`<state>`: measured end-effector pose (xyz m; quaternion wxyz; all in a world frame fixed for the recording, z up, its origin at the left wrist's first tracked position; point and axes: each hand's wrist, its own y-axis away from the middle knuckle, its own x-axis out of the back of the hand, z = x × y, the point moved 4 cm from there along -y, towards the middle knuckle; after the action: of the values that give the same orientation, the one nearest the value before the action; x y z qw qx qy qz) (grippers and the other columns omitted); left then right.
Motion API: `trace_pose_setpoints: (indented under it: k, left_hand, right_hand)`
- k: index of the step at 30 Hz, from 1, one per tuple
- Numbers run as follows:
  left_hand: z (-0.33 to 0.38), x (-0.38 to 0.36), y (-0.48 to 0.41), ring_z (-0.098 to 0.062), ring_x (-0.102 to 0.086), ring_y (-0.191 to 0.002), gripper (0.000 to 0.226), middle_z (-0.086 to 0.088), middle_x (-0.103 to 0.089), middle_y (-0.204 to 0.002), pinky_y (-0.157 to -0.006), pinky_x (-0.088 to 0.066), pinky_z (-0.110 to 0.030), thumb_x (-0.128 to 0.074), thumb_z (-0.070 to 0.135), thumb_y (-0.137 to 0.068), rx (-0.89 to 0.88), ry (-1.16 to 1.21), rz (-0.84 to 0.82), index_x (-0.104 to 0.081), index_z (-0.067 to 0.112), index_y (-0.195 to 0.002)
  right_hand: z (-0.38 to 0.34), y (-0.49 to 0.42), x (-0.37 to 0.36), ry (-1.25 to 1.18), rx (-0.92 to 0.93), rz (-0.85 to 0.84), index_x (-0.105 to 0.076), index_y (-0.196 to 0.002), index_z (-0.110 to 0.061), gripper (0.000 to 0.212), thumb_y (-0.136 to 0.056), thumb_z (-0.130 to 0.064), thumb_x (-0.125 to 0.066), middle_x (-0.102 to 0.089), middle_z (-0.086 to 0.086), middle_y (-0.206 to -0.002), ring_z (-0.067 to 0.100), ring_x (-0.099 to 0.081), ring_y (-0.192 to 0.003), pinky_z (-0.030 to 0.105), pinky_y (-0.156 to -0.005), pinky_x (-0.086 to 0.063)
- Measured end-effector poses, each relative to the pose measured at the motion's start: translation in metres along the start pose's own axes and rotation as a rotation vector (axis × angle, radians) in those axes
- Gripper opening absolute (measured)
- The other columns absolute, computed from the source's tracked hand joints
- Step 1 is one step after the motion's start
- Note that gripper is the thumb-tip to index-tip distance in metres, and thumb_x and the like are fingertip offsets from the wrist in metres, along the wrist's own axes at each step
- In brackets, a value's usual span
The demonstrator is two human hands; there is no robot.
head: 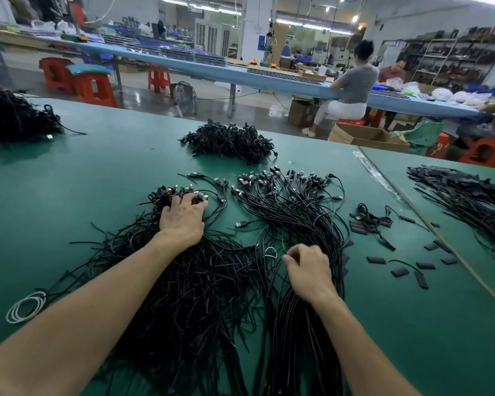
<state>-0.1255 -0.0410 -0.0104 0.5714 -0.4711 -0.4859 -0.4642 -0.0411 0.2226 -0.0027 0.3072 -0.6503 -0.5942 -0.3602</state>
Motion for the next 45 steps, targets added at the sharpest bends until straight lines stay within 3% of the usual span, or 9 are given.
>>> trace_pose_setpoints:
  k: [4, 10, 13, 16, 23, 28, 34, 39, 45]
  left_hand:
    - [0.033, 0.010, 0.020, -0.024, -0.033, -0.136, 0.072, -0.004, -0.030, -0.156, -0.107, -0.033, -0.040, -0.064, 0.018, -0.088, -0.239, 0.087, 0.251, -0.033, 0.034, -0.152]
    - [0.096, 0.004, 0.064, -0.009, -0.049, -0.121, 0.040, 0.000, -0.060, -0.132, -0.108, -0.037, -0.034, -0.055, 0.017, -0.097, -0.796, 0.563, 0.061, -0.058, 0.021, -0.137]
    - [0.085, 0.002, 0.059, -0.003, -0.060, -0.090, 0.024, 0.004, -0.069, -0.096, -0.087, -0.050, -0.041, -0.049, 0.021, -0.100, -0.454, 0.928, 0.053, -0.071, 0.014, -0.095]
    - [0.061, 0.005, 0.051, -0.004, -0.058, -0.064, 0.036, 0.002, -0.065, -0.074, -0.056, -0.046, -0.023, -0.046, 0.041, -0.102, -0.196, 1.030, 0.211, -0.063, 0.019, -0.079]
    - [0.038, 0.053, 0.068, -0.029, -0.056, -0.053, 0.041, -0.017, -0.052, -0.057, -0.045, -0.039, -0.034, -0.060, 0.032, -0.098, -0.248, 1.218, 0.626, -0.046, 0.013, -0.065]
    - [0.060, 0.082, 0.093, 0.003, -0.028, -0.040, 0.046, 0.018, -0.032, -0.052, -0.041, -0.023, -0.008, -0.036, 0.052, -0.101, -0.632, 0.875, 0.645, -0.039, 0.026, -0.064]
    - [0.077, 0.050, 0.091, -0.010, -0.043, -0.046, 0.043, 0.012, -0.045, -0.059, -0.050, -0.041, -0.030, -0.022, 0.051, -0.103, -0.560, 0.261, 0.421, -0.036, 0.027, -0.071]
    - [0.080, 0.039, 0.093, -0.029, -0.059, -0.062, 0.033, 0.005, -0.057, -0.069, -0.054, -0.031, -0.034, -0.029, 0.052, -0.097, -0.585, 0.313, 0.370, -0.036, 0.026, -0.077]
    - [0.054, 0.054, 0.091, -0.001, -0.037, -0.043, 0.037, 0.016, -0.039, -0.053, -0.045, -0.037, -0.023, -0.060, 0.042, -0.096, -0.447, 0.613, 0.506, -0.046, 0.021, -0.069]
  right_hand:
    - [-0.038, 0.016, 0.009, -0.021, 0.217, -0.005, -0.055, -0.095, -0.031, 0.008, -0.100, -0.036, -0.052, -0.048, -0.010, -0.120, 0.014, -0.034, -0.115, 0.036, -0.095, -0.027]
    - [-0.079, 0.048, 0.013, -0.206, 0.536, -0.142, -0.056, -0.093, -0.038, 0.016, -0.101, -0.025, -0.053, -0.066, -0.014, -0.106, 0.000, -0.055, -0.101, 0.029, -0.091, -0.036]
    - [-0.068, 0.045, 0.028, -0.286, 0.458, -0.038, -0.061, -0.096, -0.033, 0.018, -0.103, -0.021, -0.049, -0.061, -0.009, -0.063, 0.001, -0.053, -0.052, 0.022, -0.059, -0.041]
    - [-0.044, 0.035, 0.041, 0.078, 0.382, 0.175, -0.065, -0.097, -0.028, 0.021, -0.104, -0.036, -0.047, -0.049, -0.015, -0.053, 0.001, -0.043, -0.043, 0.026, -0.064, -0.036]
    - [0.040, 0.021, 0.060, 0.433, 0.053, 0.344, -0.064, -0.096, -0.027, 0.033, -0.106, -0.039, -0.035, -0.068, -0.010, -0.073, 0.014, -0.057, -0.061, 0.033, -0.072, -0.033]
    - [0.064, 0.018, 0.050, 0.552, -0.120, 0.087, -0.051, -0.089, -0.024, 0.025, -0.105, -0.038, -0.038, -0.070, 0.001, -0.100, 0.022, -0.064, -0.091, 0.034, -0.078, -0.043]
    - [0.006, 0.027, 0.038, 0.006, 0.230, -0.032, -0.035, -0.148, -0.030, 0.083, -0.079, -0.039, -0.081, -0.056, -0.009, -0.122, 0.011, -0.051, -0.116, 0.034, -0.104, -0.042]
    - [-0.034, 0.037, 0.029, -0.147, 0.465, -0.162, -0.064, -0.125, -0.026, 0.030, -0.096, -0.034, -0.063, -0.065, -0.015, -0.096, -0.005, -0.059, -0.087, 0.019, -0.081, -0.049]
    - [-0.023, 0.033, 0.057, -0.395, 0.383, 0.236, -0.070, -0.091, -0.024, 0.018, -0.101, -0.024, -0.055, -0.067, -0.013, -0.076, 0.001, -0.059, -0.065, 0.011, -0.058, -0.046]
